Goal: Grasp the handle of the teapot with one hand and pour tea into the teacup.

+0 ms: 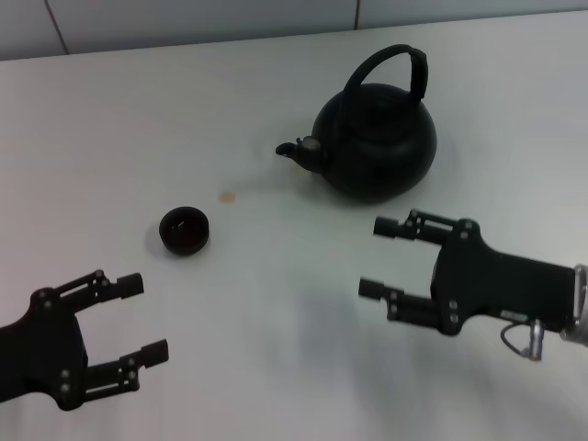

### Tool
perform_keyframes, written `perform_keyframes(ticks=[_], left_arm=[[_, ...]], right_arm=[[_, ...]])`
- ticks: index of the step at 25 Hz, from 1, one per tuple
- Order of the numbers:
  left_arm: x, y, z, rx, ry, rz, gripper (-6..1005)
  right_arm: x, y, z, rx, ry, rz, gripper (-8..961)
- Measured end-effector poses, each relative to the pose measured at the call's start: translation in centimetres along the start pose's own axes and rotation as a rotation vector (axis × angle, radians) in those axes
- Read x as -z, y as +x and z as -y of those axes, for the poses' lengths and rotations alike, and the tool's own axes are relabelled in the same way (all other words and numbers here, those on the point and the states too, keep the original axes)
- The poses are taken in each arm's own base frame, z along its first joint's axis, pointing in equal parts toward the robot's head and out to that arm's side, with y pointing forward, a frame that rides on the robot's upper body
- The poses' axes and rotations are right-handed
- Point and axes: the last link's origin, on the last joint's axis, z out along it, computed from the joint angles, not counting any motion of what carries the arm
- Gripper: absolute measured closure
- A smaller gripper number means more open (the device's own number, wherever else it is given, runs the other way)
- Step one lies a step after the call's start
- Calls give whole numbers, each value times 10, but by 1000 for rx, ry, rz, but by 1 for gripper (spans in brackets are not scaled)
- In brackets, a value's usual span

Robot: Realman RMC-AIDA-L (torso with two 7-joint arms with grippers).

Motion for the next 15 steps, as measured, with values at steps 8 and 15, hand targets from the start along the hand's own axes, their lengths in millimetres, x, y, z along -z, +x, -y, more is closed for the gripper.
perform_keyframes(ticks=[8, 15], left_arm=[[4, -6, -7, 21, -1, 6, 196], [4, -6, -7, 19, -2, 7, 196]], right_arm=[[1, 0, -9, 3, -77, -15, 269], [2, 1, -8, 1, -66, -23, 268]])
